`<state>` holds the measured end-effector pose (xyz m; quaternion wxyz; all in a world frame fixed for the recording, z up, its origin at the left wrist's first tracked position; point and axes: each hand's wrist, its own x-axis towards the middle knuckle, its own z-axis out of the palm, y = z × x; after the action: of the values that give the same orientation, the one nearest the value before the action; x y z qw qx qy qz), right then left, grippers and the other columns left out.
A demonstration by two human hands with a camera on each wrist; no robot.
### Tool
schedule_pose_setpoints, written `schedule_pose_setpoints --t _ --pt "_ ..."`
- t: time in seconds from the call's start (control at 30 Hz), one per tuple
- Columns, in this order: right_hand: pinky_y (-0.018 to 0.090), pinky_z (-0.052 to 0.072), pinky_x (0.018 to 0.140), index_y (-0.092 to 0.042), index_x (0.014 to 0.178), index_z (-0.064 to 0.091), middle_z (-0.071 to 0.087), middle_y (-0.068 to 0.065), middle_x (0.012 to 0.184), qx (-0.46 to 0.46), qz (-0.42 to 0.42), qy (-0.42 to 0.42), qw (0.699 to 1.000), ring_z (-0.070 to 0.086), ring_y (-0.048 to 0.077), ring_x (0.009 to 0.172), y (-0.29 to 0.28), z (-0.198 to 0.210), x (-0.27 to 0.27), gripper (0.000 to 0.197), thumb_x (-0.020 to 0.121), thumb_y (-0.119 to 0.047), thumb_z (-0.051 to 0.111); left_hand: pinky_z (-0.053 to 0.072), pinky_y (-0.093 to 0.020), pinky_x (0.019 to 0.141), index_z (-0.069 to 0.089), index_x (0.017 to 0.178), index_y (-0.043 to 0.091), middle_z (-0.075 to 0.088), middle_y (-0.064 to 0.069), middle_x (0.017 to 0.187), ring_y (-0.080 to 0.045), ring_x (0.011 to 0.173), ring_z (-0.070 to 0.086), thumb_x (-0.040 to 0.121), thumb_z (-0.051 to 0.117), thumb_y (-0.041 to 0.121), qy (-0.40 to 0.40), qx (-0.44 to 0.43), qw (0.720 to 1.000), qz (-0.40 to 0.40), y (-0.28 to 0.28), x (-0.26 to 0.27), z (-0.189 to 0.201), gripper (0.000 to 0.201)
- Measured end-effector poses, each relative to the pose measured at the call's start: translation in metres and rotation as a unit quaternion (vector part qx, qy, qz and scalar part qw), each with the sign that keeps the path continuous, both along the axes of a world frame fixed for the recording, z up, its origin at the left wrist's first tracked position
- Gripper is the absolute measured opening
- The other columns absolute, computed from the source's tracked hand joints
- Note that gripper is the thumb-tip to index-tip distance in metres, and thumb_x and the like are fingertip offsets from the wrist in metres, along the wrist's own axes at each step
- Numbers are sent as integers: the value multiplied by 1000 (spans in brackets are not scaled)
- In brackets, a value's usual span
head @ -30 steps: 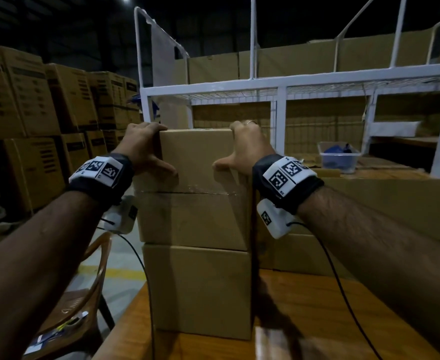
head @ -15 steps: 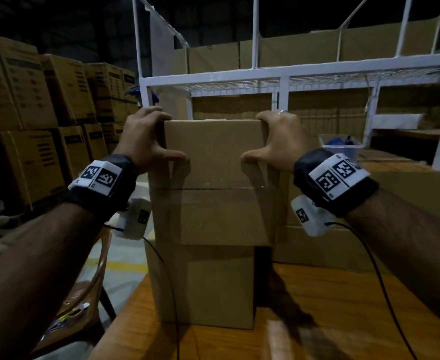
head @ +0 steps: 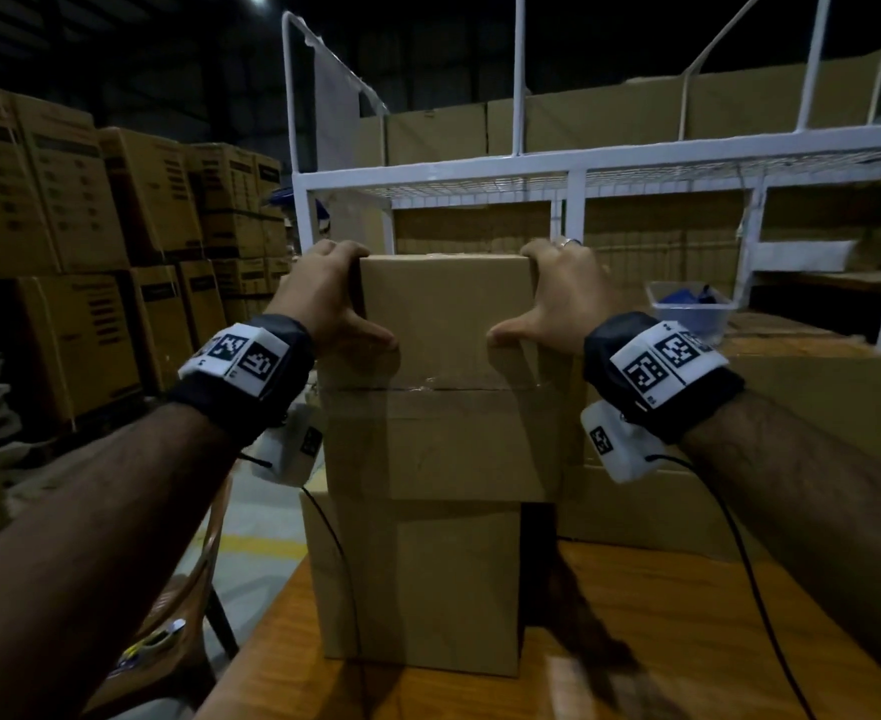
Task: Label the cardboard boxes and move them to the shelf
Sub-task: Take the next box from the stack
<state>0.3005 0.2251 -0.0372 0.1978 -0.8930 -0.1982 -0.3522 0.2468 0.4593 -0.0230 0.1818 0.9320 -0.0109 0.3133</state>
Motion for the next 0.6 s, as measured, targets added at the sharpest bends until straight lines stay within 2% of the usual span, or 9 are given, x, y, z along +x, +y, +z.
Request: schedule_pose_setpoints --t 0.17,0.27,0.43,0.6 --pt "26 41 83 -12 121 55 57 5 117 4 18 -9 1000 52 18 106 -7 -3 -7 79 58 -46 87 39 -42 102 42 137 17 43 -6 134 -25 124 40 59 88 28 -7 6 1000 -8 -10 -6 0 92" --pt "28 42 86 -11 126 53 56 6 119 -1 22 -12 1000 52 19 108 -22 2 -19 80 61 -43 86 39 -42 102 42 136 17 44 -5 135 -24 124 41 59 88 27 -20 6 1000 -16 -21 -13 0 90" --pt "29 44 91 -12 127 52 55 6 122 5 9 -35 999 51 18 110 -55 10 -40 80 61 -42 86 40 -46 105 39 139 18 40 -5 140 -24 129 39 59 87 27 -47 10 998 -40 -50 -24 7 93" --pt "27 40 89 -14 131 49 55 7 126 6 -22 -53 998 50 19 113 -102 12 -68 85 60 -46 85 35 -49 108 37 141 20 37 -5 144 -27 133 35 59 87 30 -61 25 996 -68 -90 -39 13 96"
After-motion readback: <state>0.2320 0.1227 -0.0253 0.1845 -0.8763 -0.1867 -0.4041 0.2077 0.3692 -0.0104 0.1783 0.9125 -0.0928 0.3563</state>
